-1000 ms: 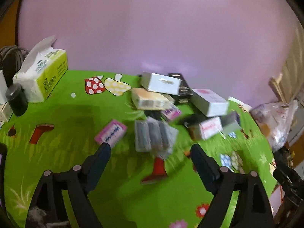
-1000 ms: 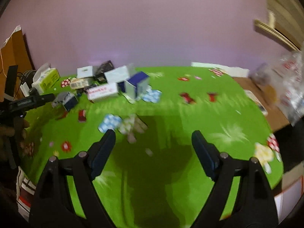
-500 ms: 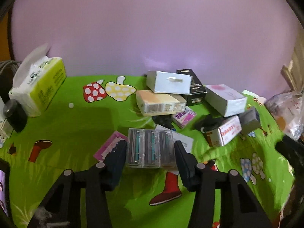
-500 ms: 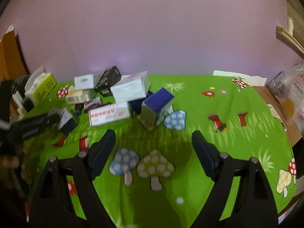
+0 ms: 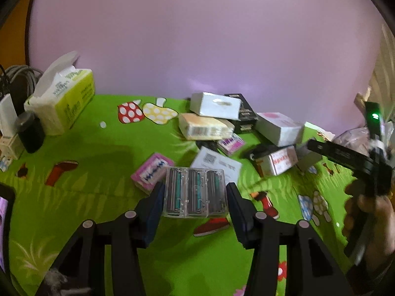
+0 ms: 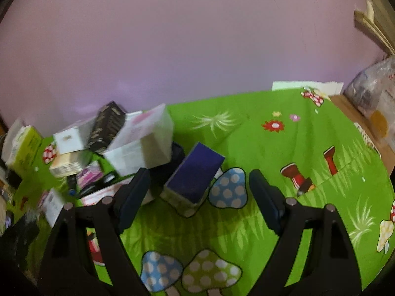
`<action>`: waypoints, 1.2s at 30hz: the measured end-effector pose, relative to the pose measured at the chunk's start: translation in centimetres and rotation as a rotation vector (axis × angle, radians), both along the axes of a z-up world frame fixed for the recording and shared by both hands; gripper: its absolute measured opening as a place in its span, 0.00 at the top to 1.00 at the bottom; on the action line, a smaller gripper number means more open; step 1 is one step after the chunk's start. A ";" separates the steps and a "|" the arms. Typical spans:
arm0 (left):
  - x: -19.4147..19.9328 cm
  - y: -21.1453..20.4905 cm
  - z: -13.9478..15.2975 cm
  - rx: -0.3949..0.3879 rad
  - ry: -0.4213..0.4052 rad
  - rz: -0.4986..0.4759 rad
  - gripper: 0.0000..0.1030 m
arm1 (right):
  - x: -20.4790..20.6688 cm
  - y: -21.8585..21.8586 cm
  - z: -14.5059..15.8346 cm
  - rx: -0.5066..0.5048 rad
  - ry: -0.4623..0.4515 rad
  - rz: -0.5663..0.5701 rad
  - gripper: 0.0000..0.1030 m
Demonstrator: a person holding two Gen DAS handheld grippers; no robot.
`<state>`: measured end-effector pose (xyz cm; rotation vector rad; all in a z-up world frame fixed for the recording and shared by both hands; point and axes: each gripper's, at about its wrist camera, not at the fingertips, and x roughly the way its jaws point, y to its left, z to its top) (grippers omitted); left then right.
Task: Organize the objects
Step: 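Grasp the dark blue box with the right tool while left holds blister pack, then drop the blue box and blister pack into the orange-rimmed box with both tools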
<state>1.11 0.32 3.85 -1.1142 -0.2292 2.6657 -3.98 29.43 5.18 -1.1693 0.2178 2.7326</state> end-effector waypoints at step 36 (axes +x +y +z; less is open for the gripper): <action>10.6 19.4 1.3 0.035 0.053 -0.511 0.51 | 23.6 12.2 2.0 0.109 0.022 -0.139 0.60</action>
